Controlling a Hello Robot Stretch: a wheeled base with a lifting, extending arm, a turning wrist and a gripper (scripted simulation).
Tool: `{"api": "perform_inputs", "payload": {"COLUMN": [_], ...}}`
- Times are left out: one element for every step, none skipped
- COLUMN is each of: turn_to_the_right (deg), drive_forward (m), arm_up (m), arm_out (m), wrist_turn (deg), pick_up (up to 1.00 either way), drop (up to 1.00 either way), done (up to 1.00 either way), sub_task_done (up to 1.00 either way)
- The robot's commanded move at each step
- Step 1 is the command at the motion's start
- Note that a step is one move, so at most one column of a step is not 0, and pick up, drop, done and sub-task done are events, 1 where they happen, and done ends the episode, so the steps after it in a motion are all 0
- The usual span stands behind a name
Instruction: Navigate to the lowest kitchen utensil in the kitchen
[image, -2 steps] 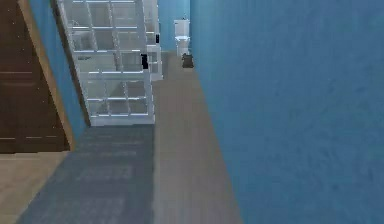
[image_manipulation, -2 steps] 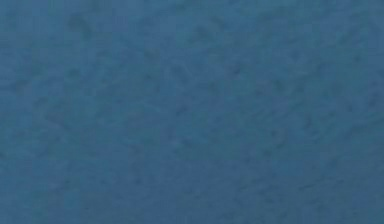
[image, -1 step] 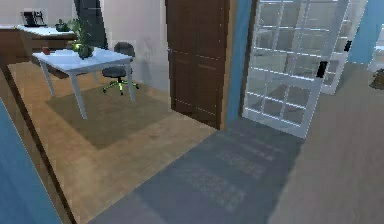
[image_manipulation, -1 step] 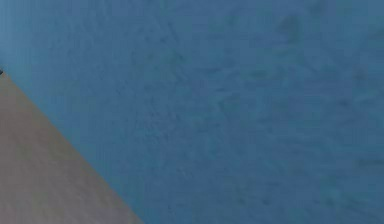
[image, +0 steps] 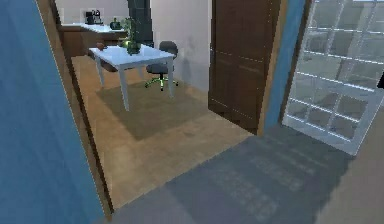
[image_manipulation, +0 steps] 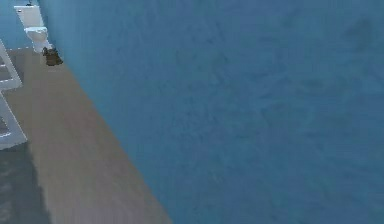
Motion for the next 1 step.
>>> {"api": "perform_inputs", "payload": {"turn_to_the_right": [0.0], "drive_forward": [0.50], "arm_up": [0.00], "arm_out": [0.00], "wrist_turn": [0.0], "pick_up": [0.00], "drop": [0.00], "done": [0.00], "sub_task_done": [0.00]}}
